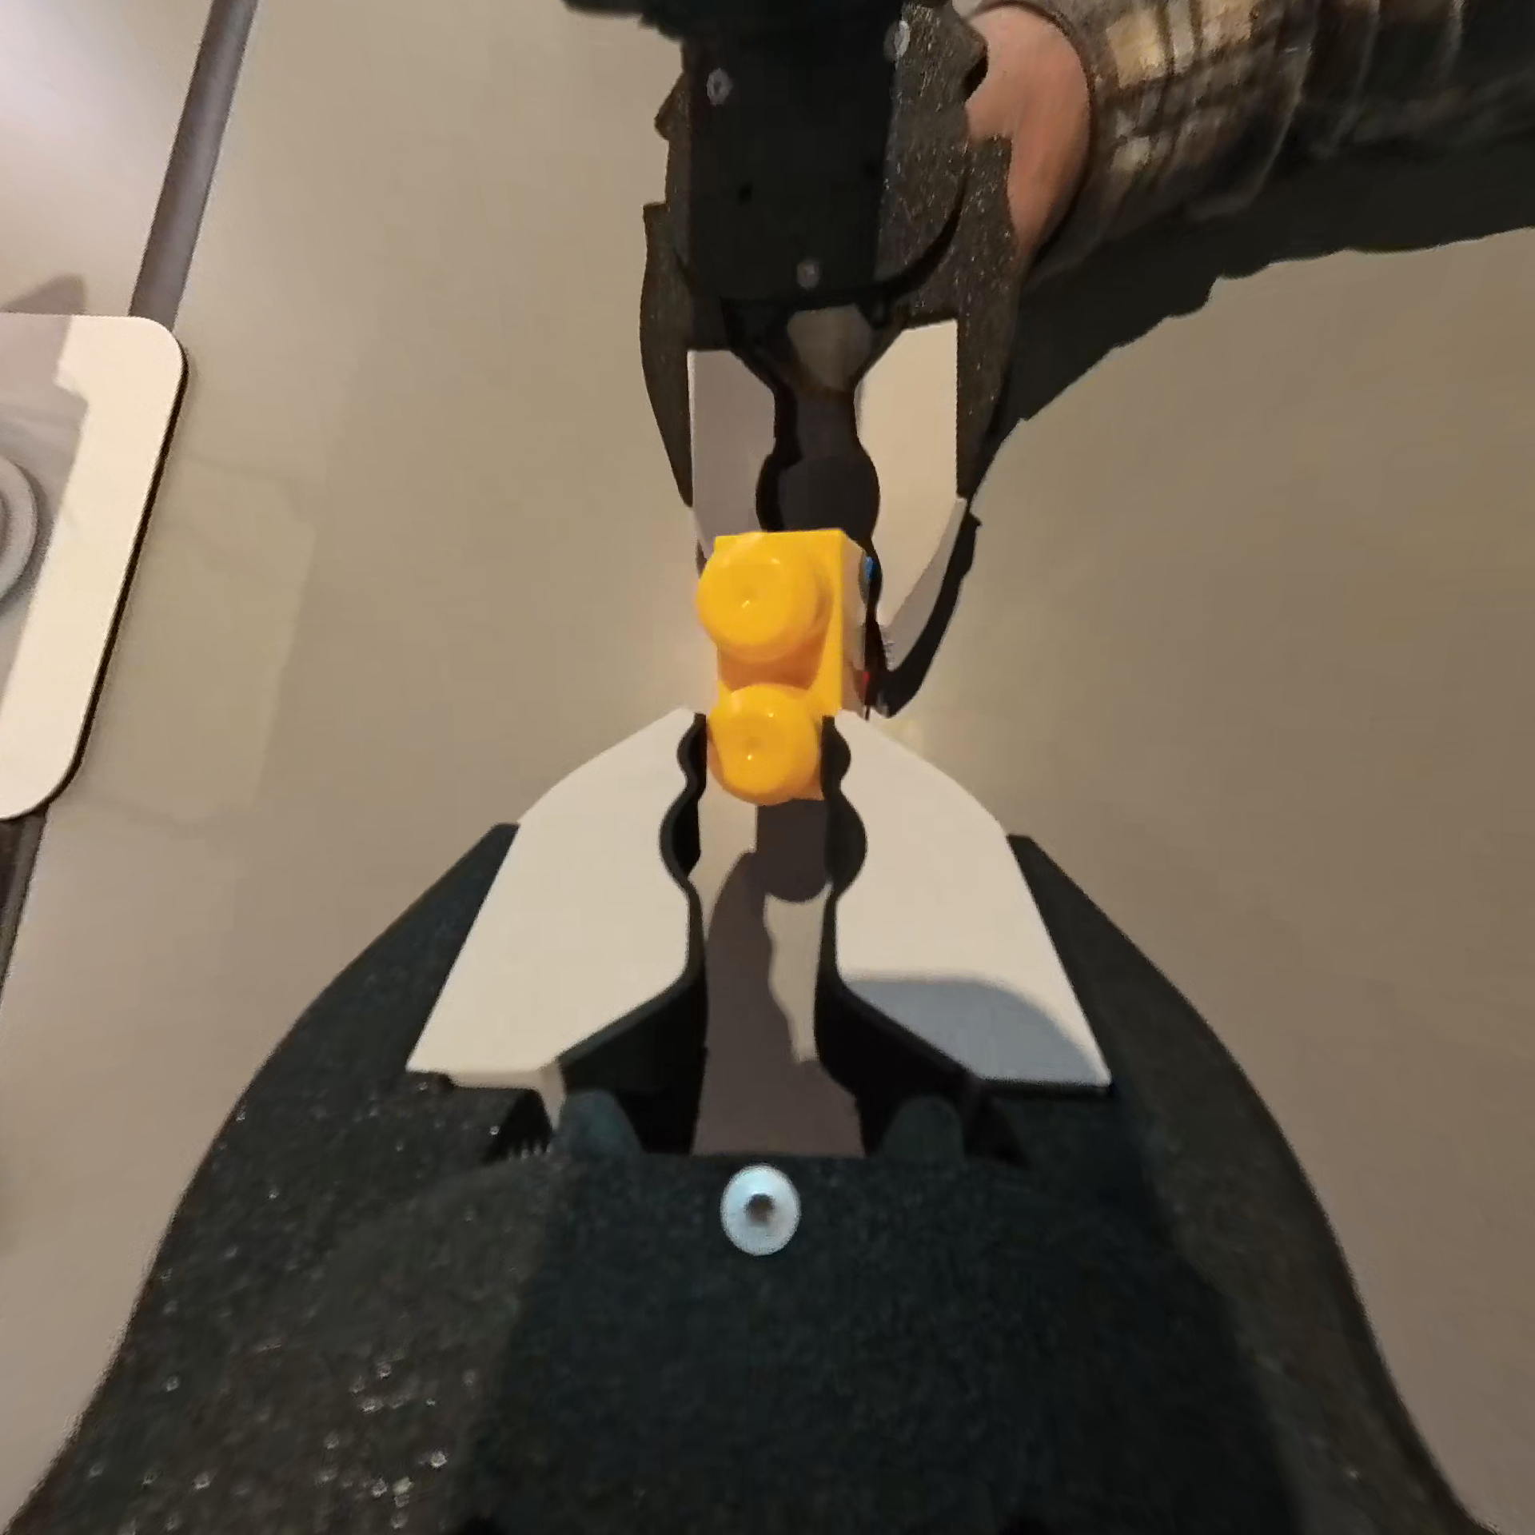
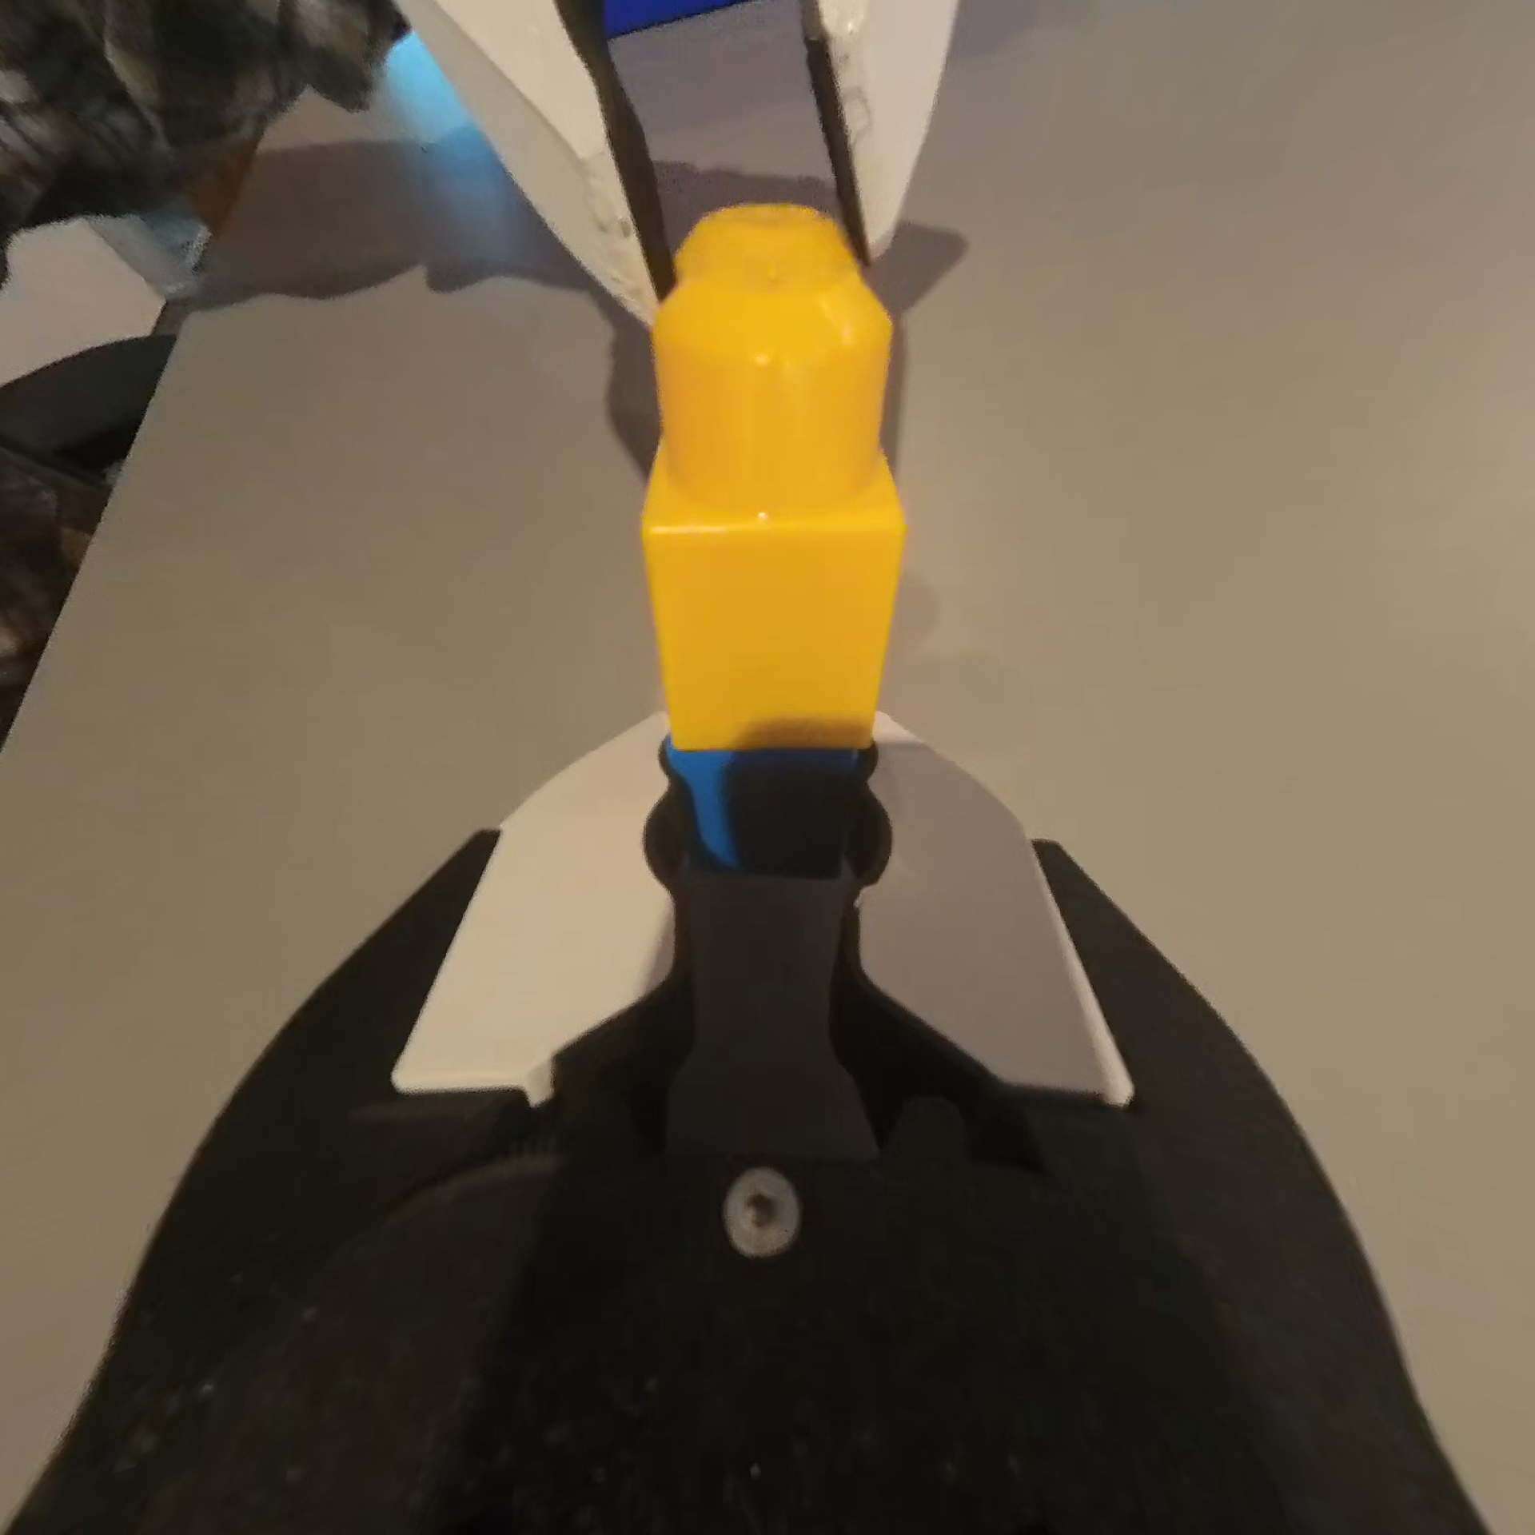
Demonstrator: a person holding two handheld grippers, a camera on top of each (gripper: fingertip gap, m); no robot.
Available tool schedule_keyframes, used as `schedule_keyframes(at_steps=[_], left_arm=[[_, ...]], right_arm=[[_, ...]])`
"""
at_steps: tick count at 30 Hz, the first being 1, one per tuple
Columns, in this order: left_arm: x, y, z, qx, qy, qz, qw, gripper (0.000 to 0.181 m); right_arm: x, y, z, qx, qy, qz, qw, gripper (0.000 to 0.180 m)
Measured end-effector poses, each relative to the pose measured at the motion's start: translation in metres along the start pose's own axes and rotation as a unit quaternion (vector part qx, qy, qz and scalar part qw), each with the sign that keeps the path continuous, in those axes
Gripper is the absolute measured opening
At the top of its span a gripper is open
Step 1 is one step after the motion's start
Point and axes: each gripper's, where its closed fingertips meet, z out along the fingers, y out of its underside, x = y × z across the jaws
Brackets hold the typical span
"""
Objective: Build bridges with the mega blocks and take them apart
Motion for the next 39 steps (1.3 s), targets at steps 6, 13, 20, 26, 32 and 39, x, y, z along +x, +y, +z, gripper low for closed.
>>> schedule_keyframes(at_steps=[6, 13, 20, 26, 32, 39], left_arm=[[0.006, -0.009, 0.007, -0.035, -0.011, 0.046, 0.998, 0.026], [0.01, -0.015, 0.014, -0.048, -0.007, 0.061, 0.997, 0.026], [0.004, -0.017, 0.016, -0.03, -0.022, 0.059, 0.998, 0.028], [-0.003, -0.001, -0.008, 0.077, -0.033, -0.021, 0.996, 0.048], [-0.004, 0.034, 0.019, 0.087, -0.038, -0.05, 0.994, 0.053], [0.009, 0.028, 0.055, 0.074, 0.001, -0.026, 0.997, 0.056]], right_arm=[[0.003, 0.015, -0.003, -0.039, 0.014, -0.017, 0.999, 0.06], [0.005, -0.008, -0.025, 0.064, 0.06, 0.004, 0.996, 0.078], [-0.002, -0.032, -0.038, 0.097, 0.07, -0.017, 0.993, 0.062], [-0.001, -0.04, -0.039, 0.101, 0.068, -0.012, 0.993, 0.054], [0.004, -0.03, -0.025, 0.064, 0.067, 0.013, 0.996, 0.049], [0.003, -0.028, -0.025, 0.06, 0.062, 0.02, 0.996, 0.038]])
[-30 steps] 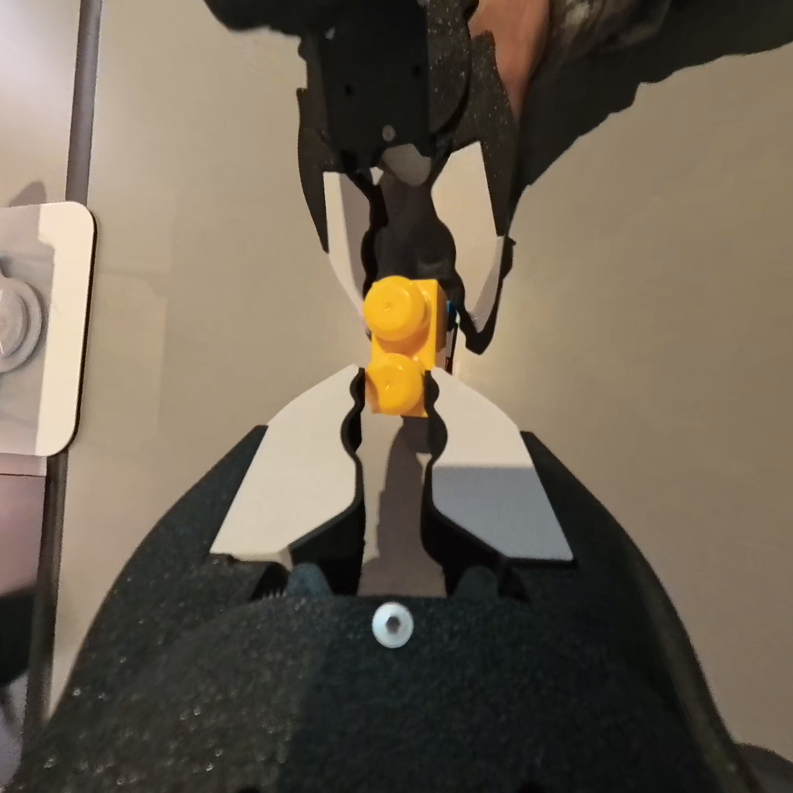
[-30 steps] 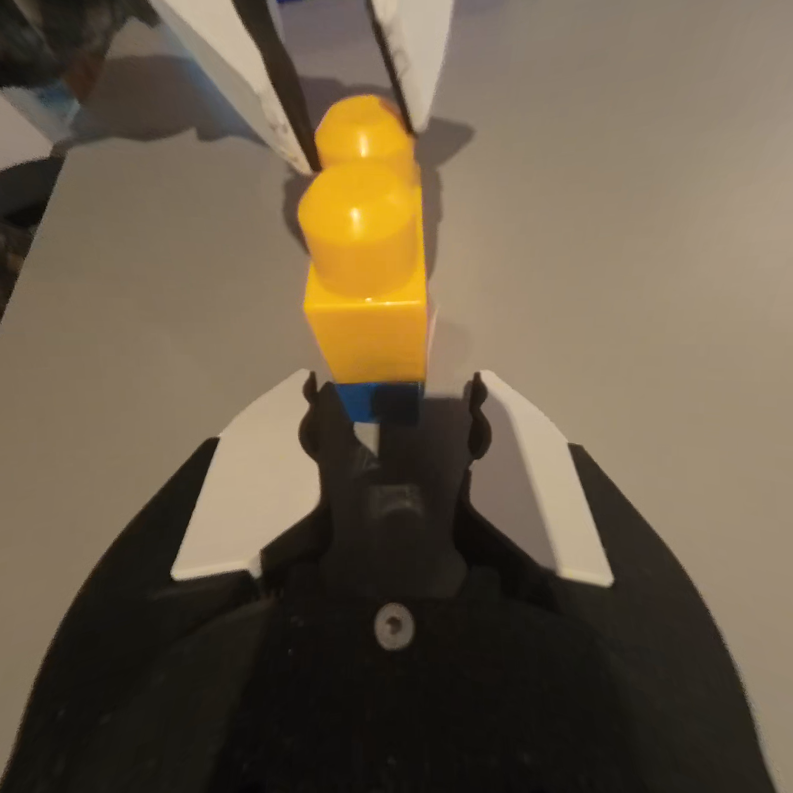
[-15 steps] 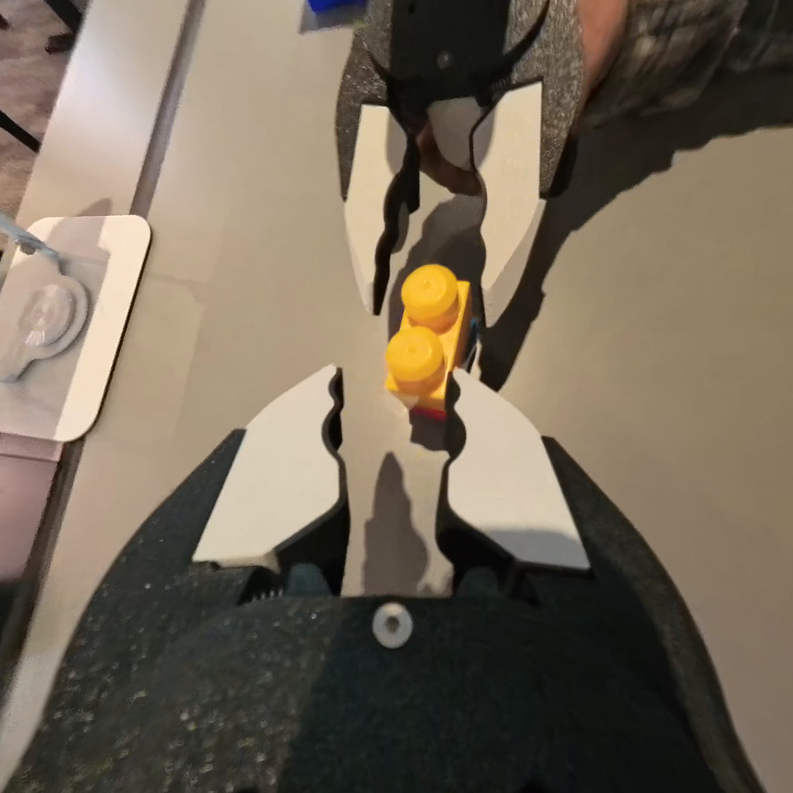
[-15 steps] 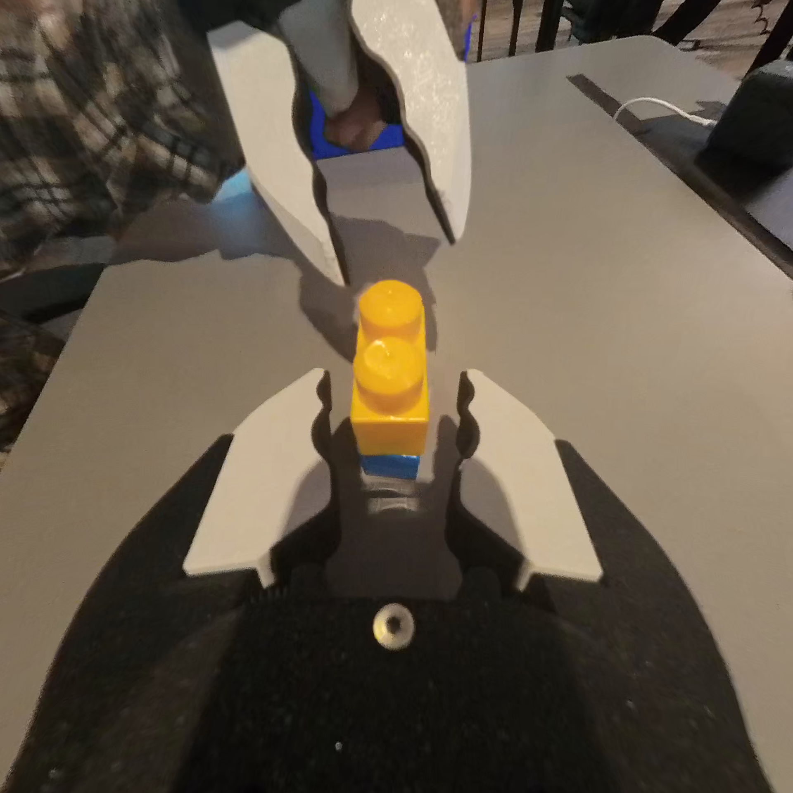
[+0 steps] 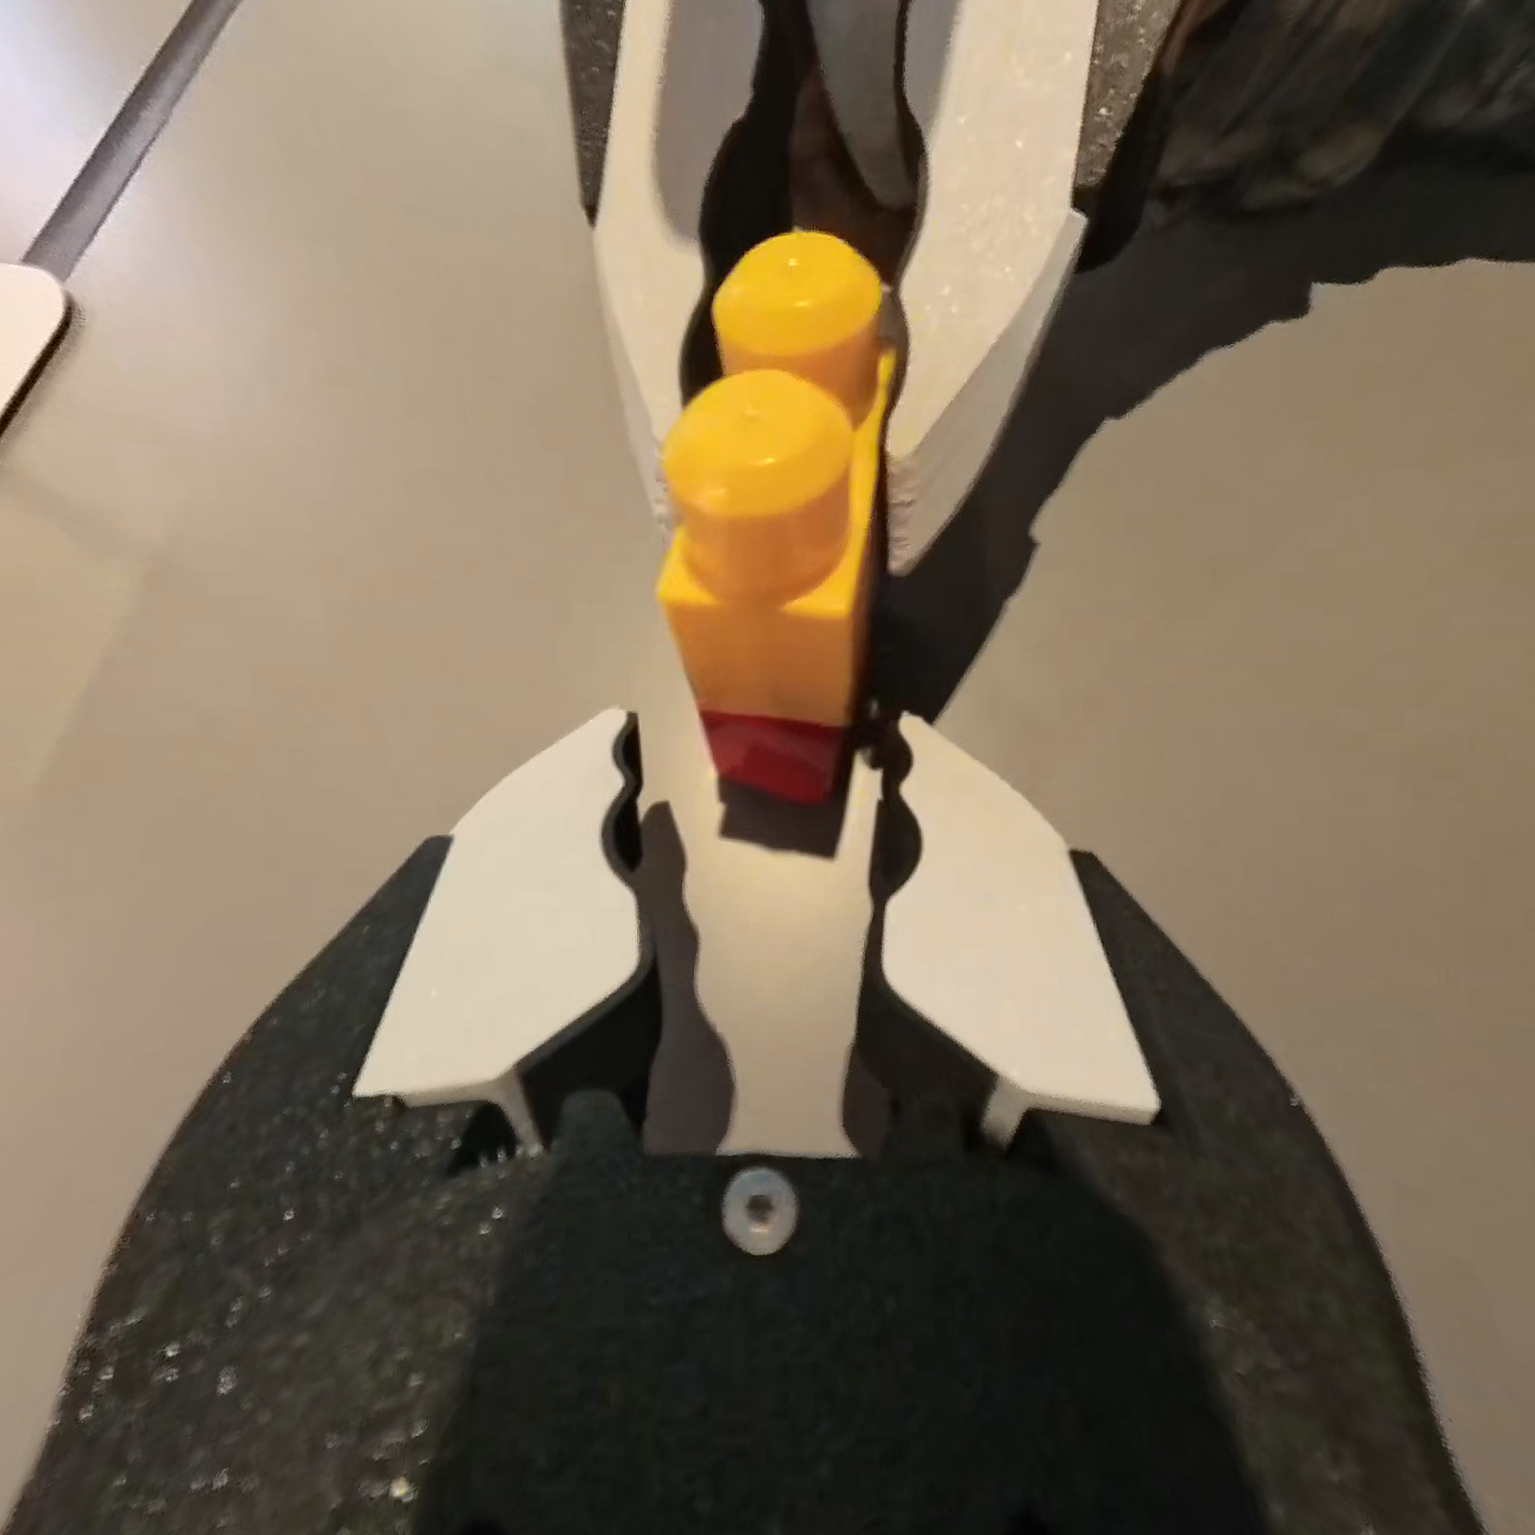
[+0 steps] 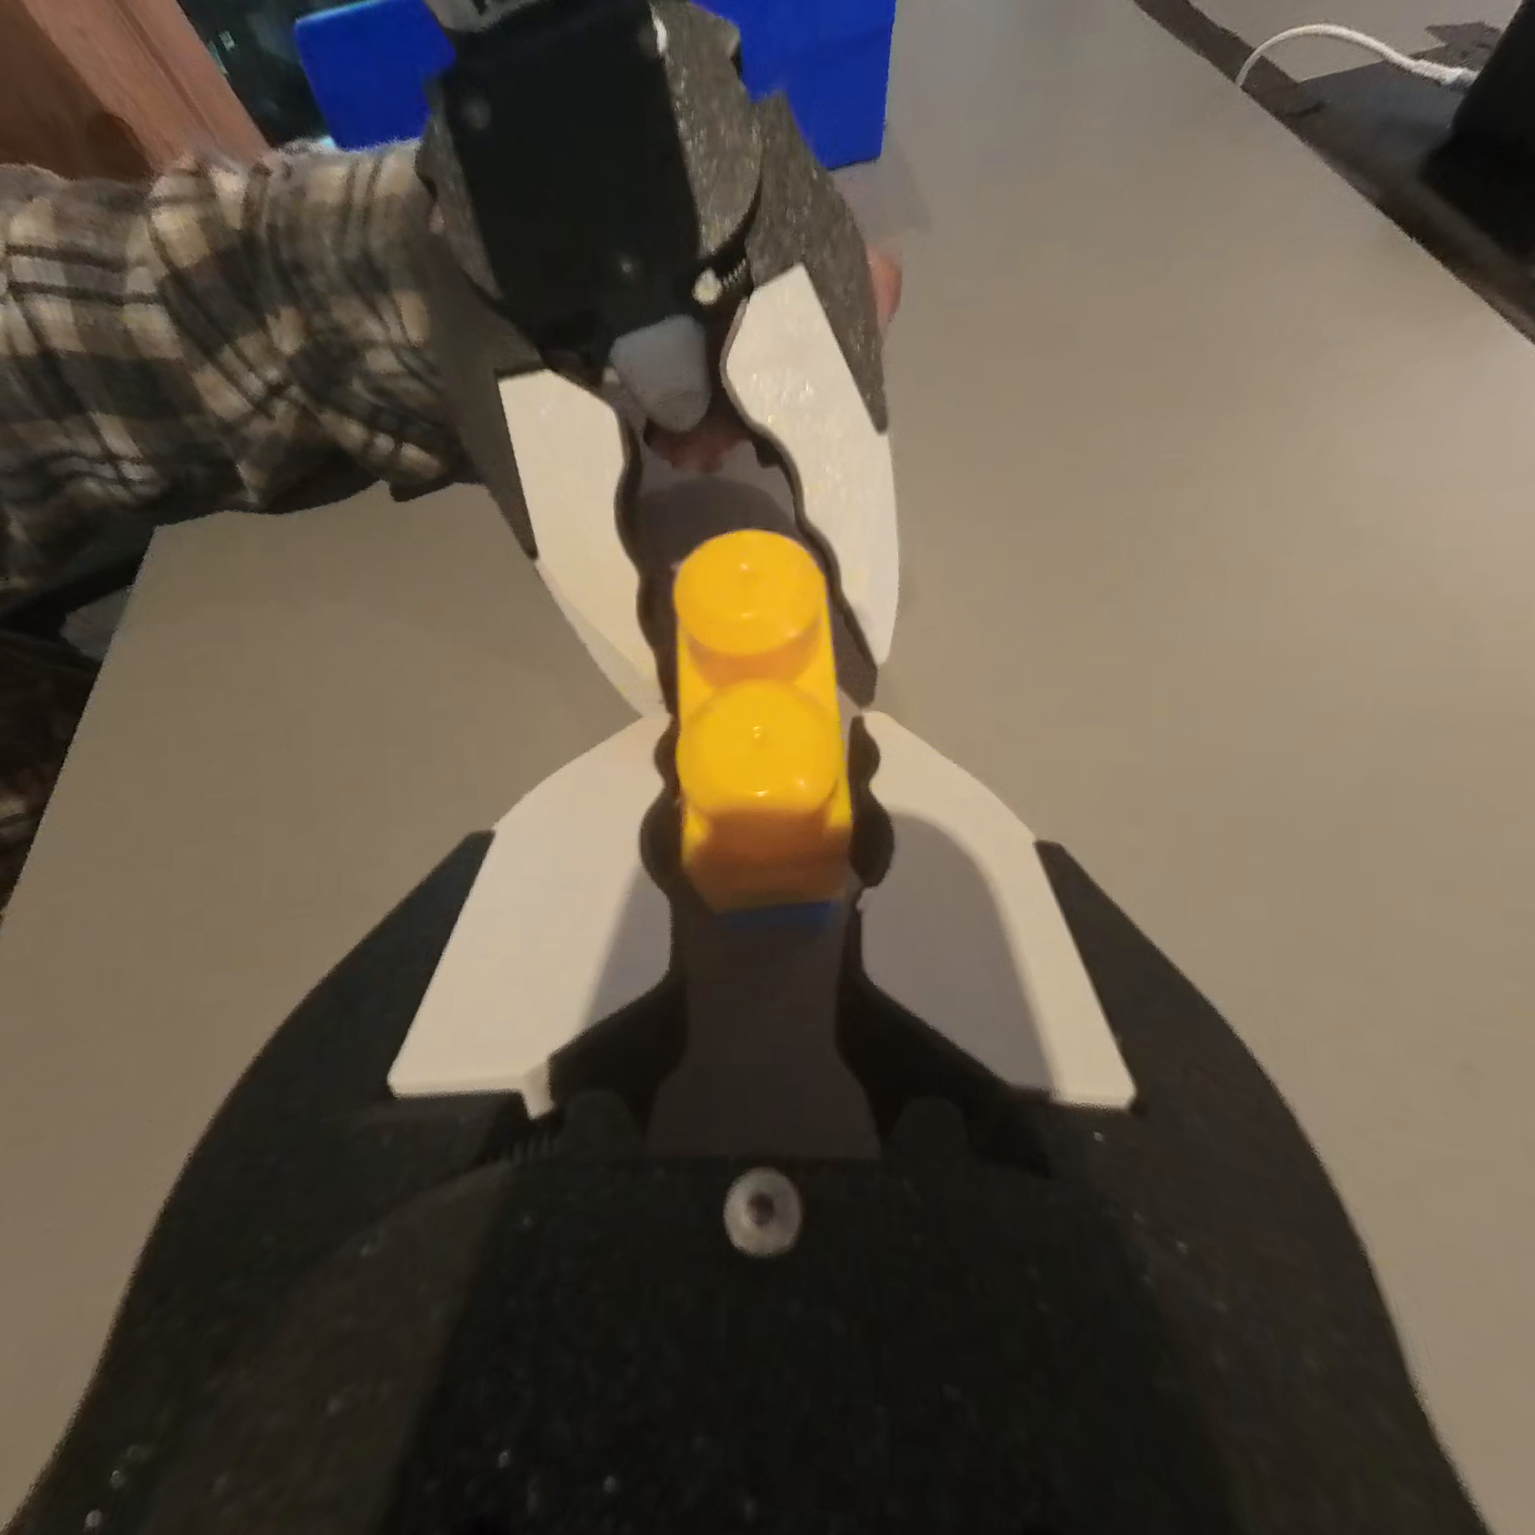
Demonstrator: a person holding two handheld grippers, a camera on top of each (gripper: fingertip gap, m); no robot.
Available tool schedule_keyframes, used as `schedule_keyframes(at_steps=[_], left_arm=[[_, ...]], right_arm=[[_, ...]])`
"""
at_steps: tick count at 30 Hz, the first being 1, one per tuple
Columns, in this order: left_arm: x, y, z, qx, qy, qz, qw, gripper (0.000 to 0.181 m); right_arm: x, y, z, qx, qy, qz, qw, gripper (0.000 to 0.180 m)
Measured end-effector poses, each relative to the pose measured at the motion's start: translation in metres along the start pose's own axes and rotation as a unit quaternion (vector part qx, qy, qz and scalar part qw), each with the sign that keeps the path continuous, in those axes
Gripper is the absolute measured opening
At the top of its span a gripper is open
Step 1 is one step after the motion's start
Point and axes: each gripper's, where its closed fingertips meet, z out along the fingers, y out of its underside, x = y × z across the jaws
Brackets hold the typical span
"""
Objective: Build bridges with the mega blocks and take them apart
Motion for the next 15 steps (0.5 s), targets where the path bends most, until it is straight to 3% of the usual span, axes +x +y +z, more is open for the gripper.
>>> schedule_keyframes(at_steps=[6, 15], left_arm=[[0.001, 0.005, 0.015, -0.019, -0.018, 0.034, 0.999, 0.041], [0.002, 0.006, 0.016, -0.019, -0.036, -0.004, 0.999, 0.039]], right_arm=[[-0.002, -0.002, 0.001, 0.002, -0.009, -0.008, 1.0, 0.037], [-0.004, 0.002, 0.003, -0.021, 0.004, -0.008, 1.0, 0.037]])
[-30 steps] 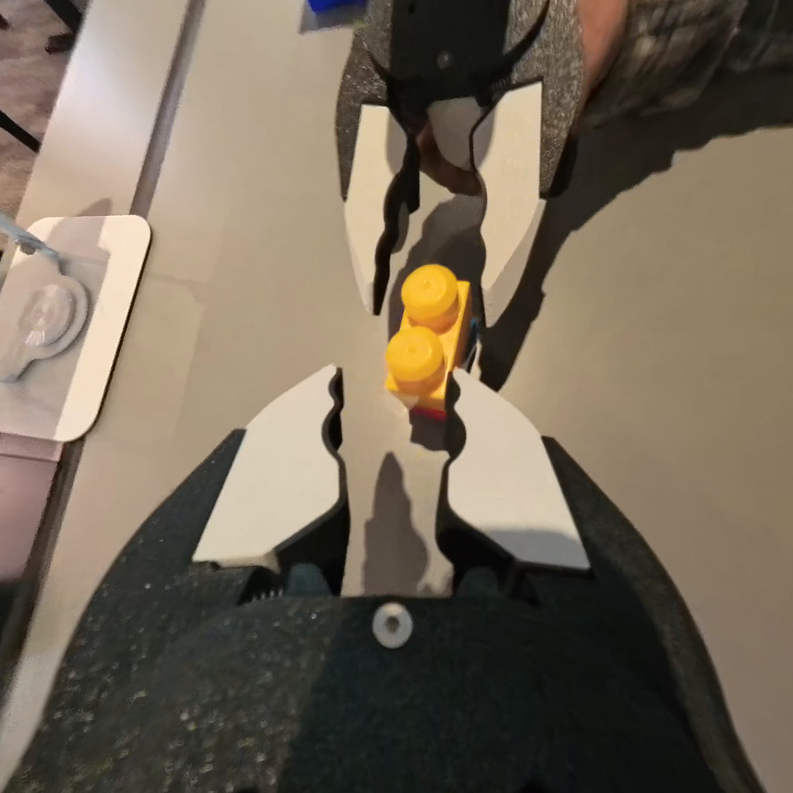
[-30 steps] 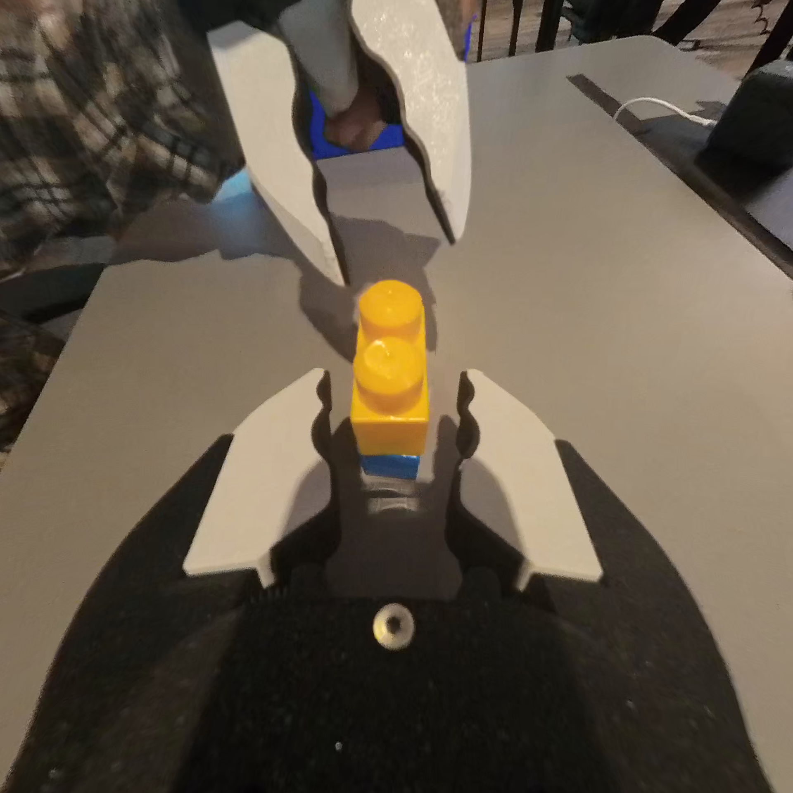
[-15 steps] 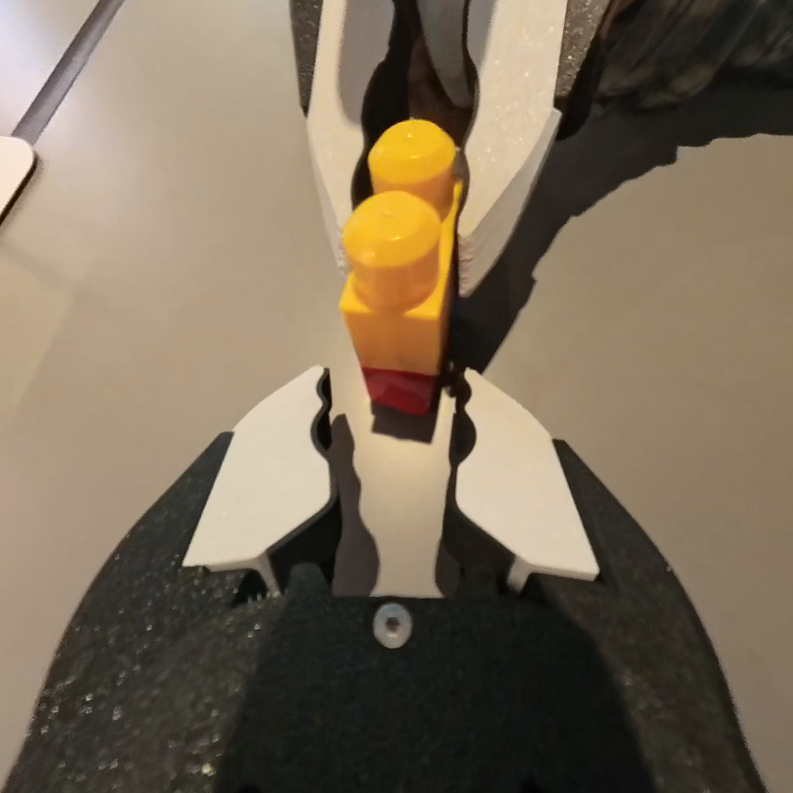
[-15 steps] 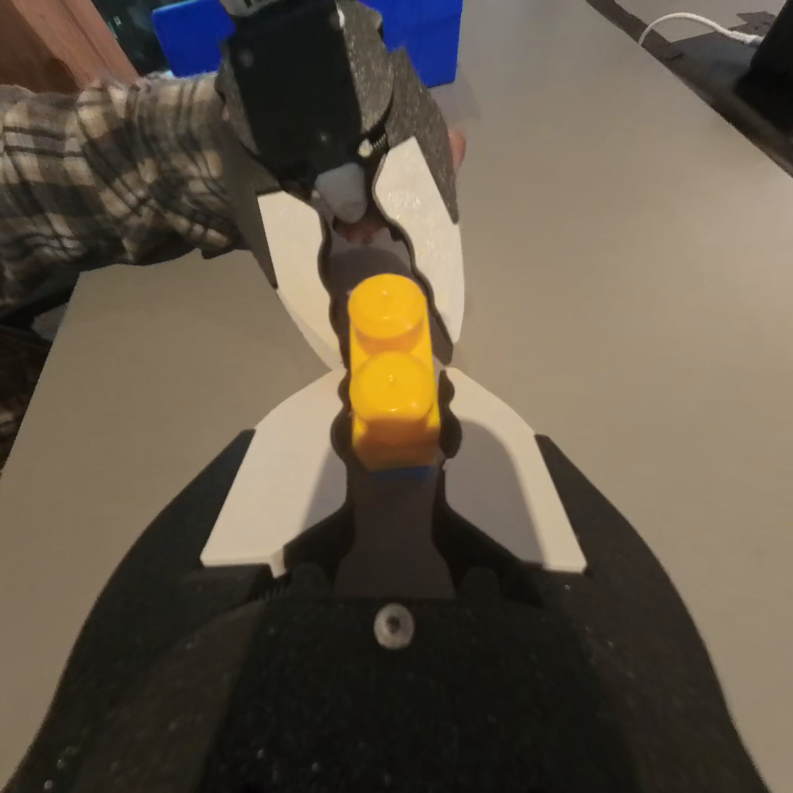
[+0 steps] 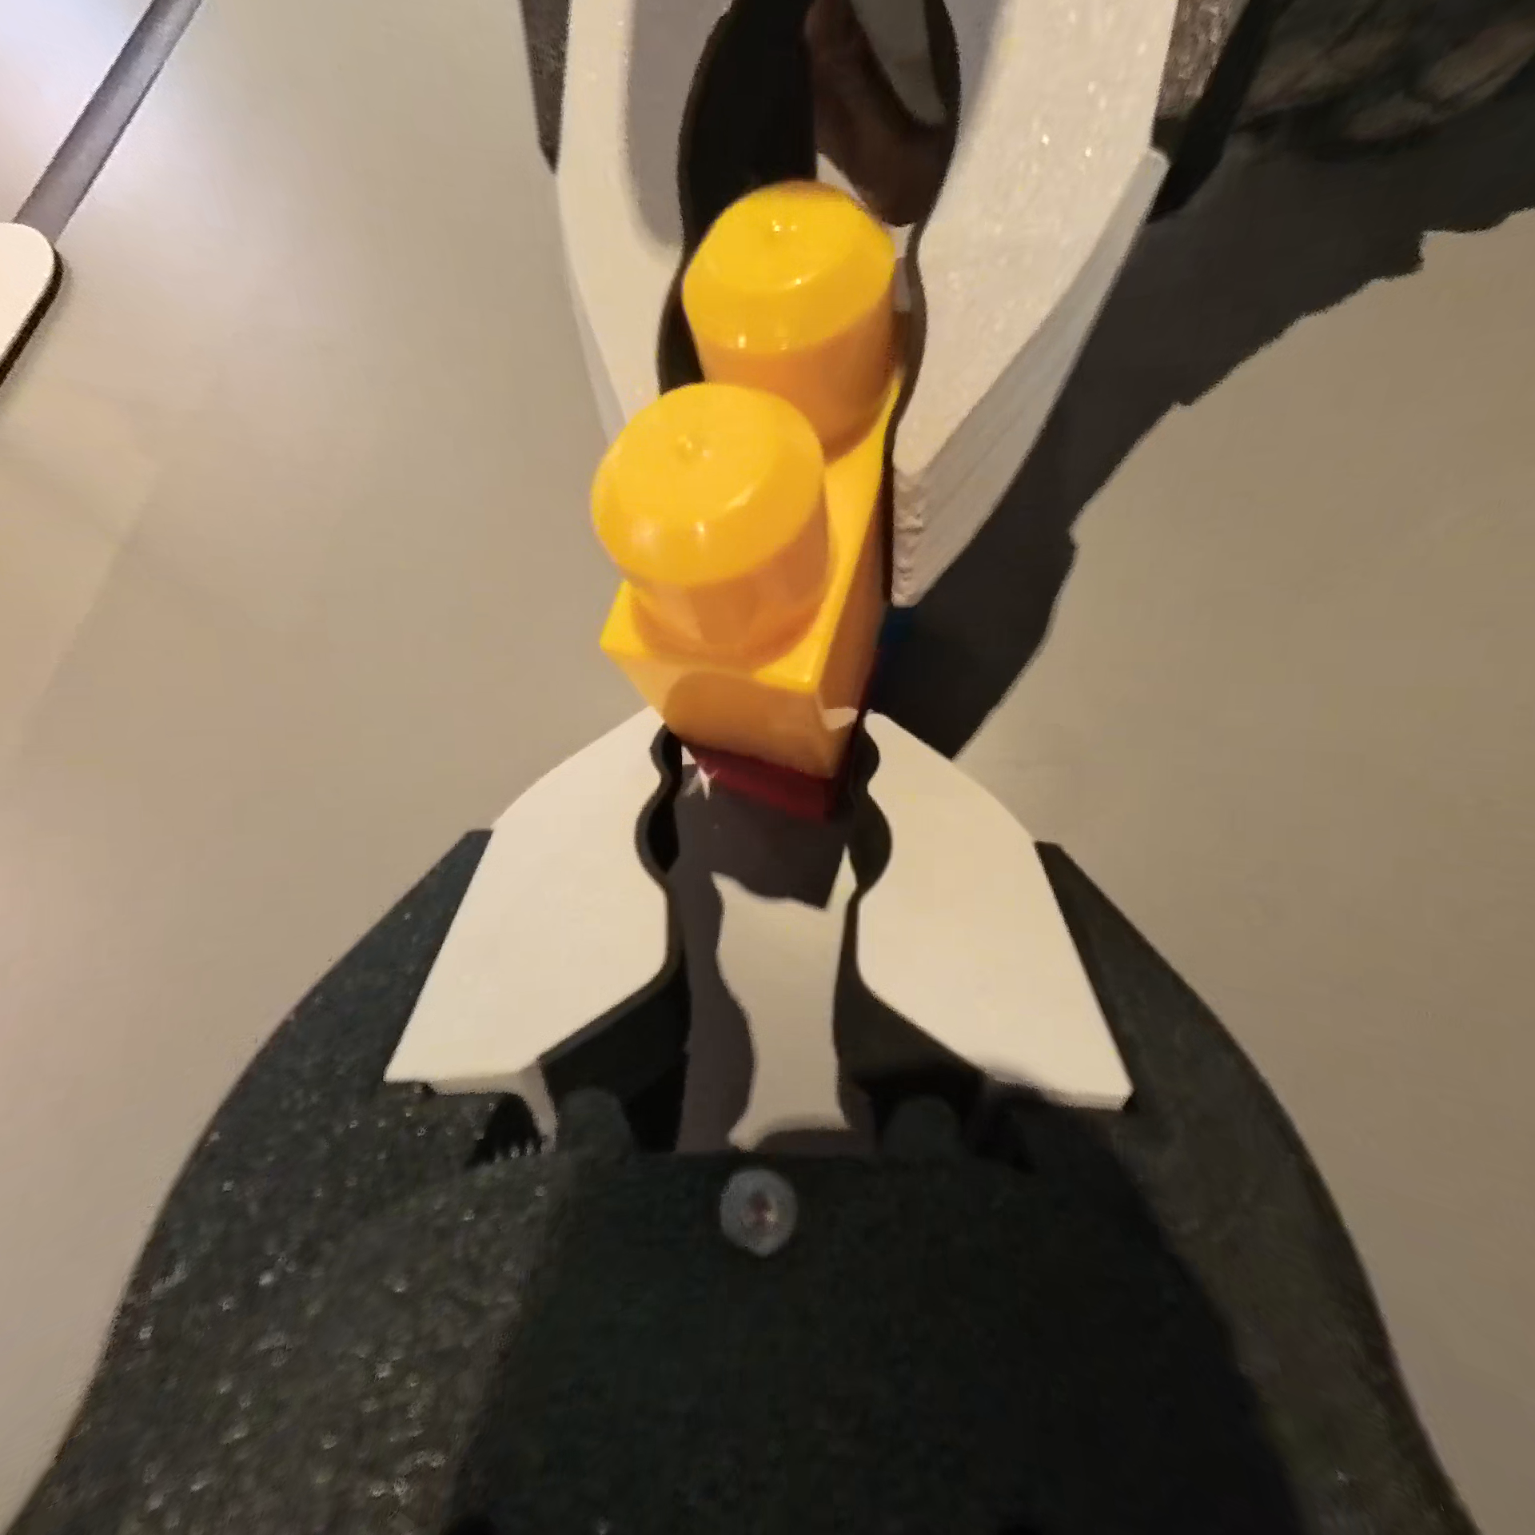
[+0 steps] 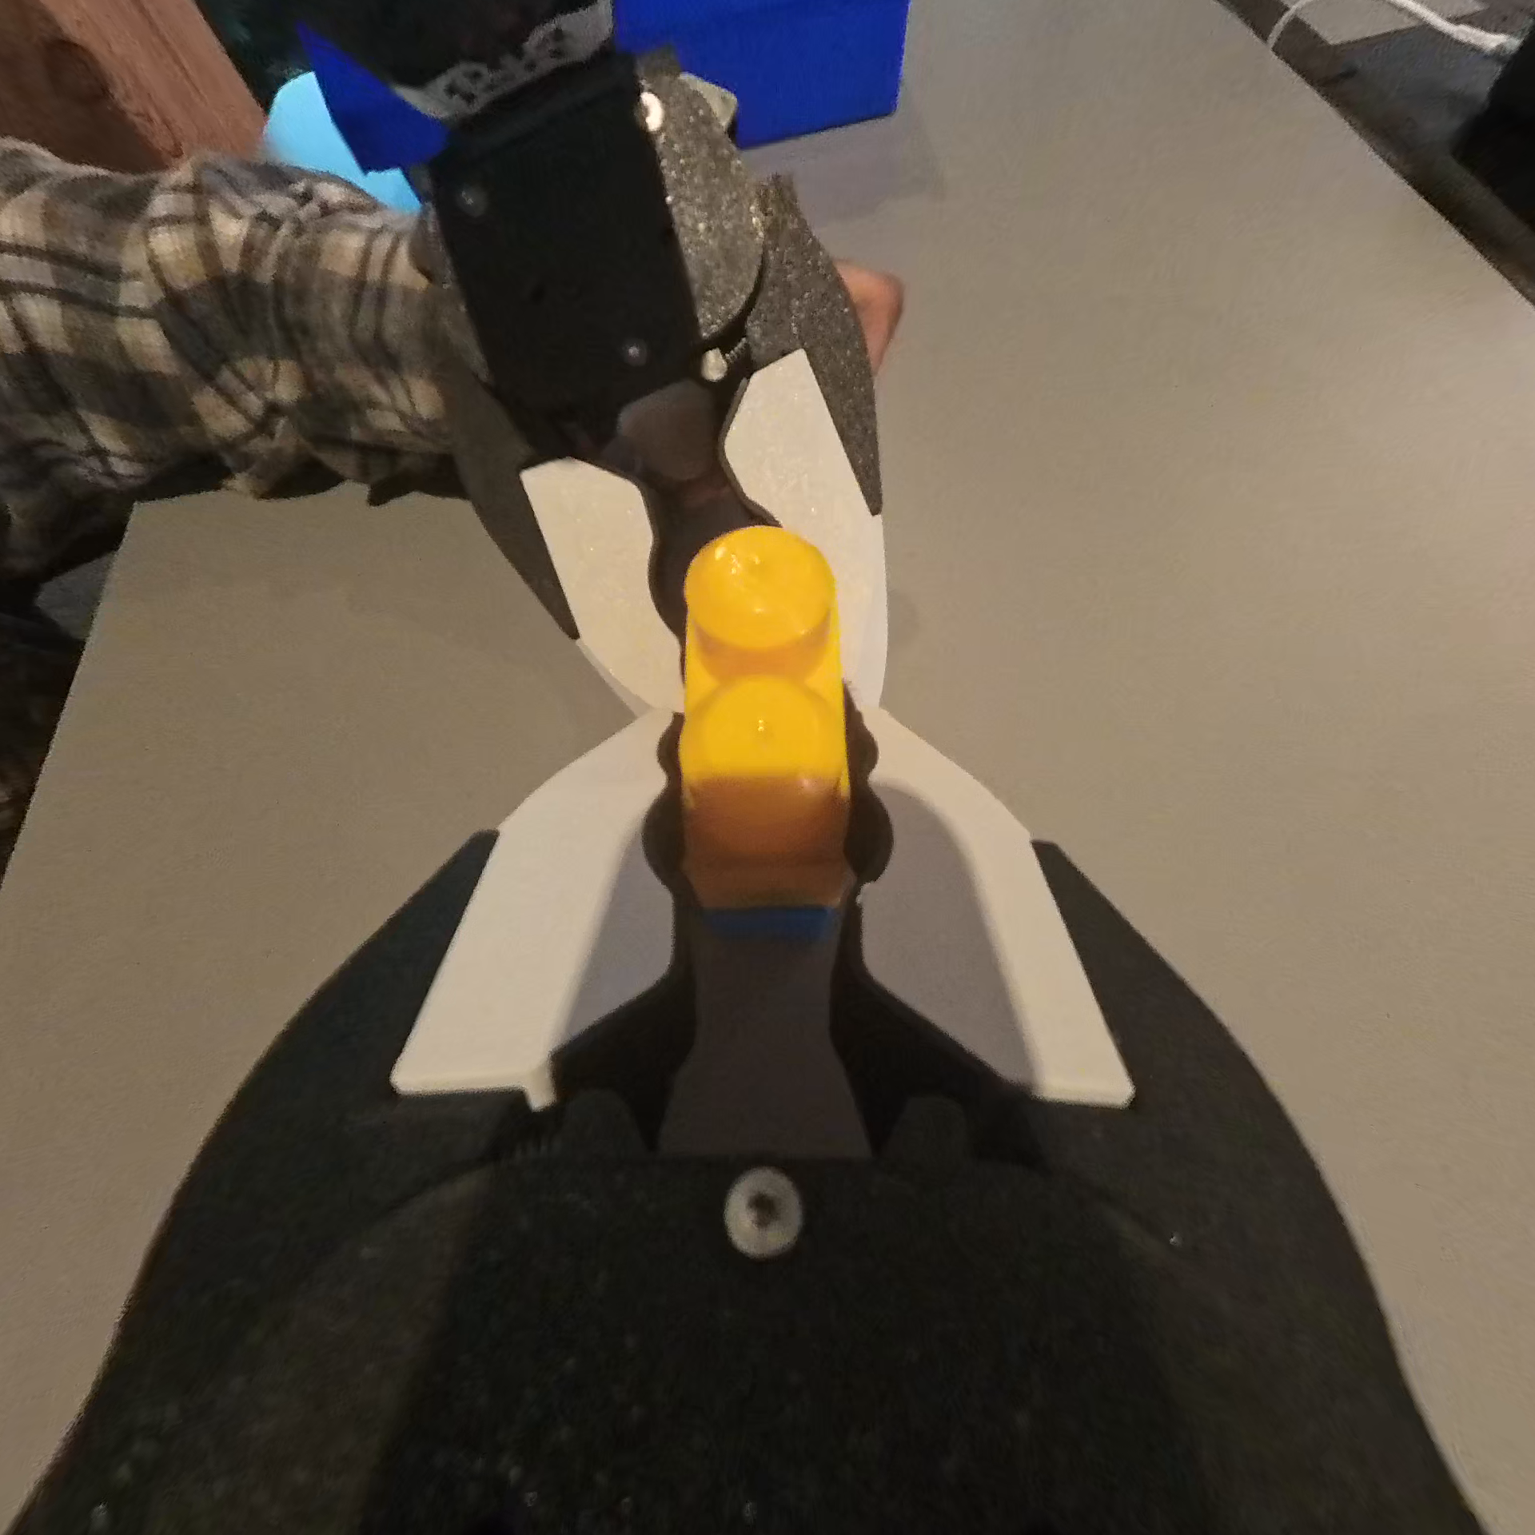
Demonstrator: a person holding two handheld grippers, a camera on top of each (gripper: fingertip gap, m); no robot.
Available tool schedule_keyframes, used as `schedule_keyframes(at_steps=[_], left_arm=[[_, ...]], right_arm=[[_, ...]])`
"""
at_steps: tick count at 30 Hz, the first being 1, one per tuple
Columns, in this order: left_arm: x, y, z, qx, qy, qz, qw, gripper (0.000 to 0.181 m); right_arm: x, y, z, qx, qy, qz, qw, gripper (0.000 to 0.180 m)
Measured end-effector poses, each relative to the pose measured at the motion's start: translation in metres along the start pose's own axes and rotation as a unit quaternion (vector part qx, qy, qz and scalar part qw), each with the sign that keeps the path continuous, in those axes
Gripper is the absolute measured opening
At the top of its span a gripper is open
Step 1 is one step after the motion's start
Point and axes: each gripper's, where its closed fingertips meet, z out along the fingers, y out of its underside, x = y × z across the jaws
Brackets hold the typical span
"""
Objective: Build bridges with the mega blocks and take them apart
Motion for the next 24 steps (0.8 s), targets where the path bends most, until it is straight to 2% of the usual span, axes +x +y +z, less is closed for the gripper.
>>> schedule_keyframes(at_steps=[11, 15, 16, 17, 18, 19, 24], left_arm=[[0.0, 0.0, 0.0, -0.008, -0.012, -0.046, 0.999, 0.038], [0.0, 0.0, 0.0, -0.004, -0.015, -0.048, 0.999, 0.038], [0.0, 0.001, 0.0, -0.004, -0.017, -0.051, 0.999, 0.038], [-0.001, 0.001, 0.001, -0.005, -0.021, -0.056, 0.998, 0.038], [-0.002, 0.001, 0.001, -0.005, -0.022, -0.059, 0.998, 0.038], [-0.002, 0.001, 0.001, -0.006, -0.022, -0.06, 0.998, 0.038], [0.0, 0.0, 0.002, -0.006, -0.02, -0.06, 0.998, 0.038]], right_arm=[[0.0, 0.002, 0.001, -0.017, 0.04, -0.009, 0.999, 0.037], [0.0, -0.001, 0.002, 0.013, 0.036, -0.042, 0.998, 0.037], [0.001, -0.003, 0.002, 0.021, 0.039, -0.051, 0.998, 0.042], [-0.002, -0.006, 0.0, 0.035, 0.033, -0.06, 0.997, 0.059], [-0.002, -0.011, -0.006, 0.046, 0.032, -0.061, 0.997, 0.068], [-0.002, -0.015, -0.012, 0.051, 0.033, -0.062, 0.996, 0.069], [0.004, -0.009, -0.028, -0.006, 0.034, -0.068, 0.997, 0.059]])
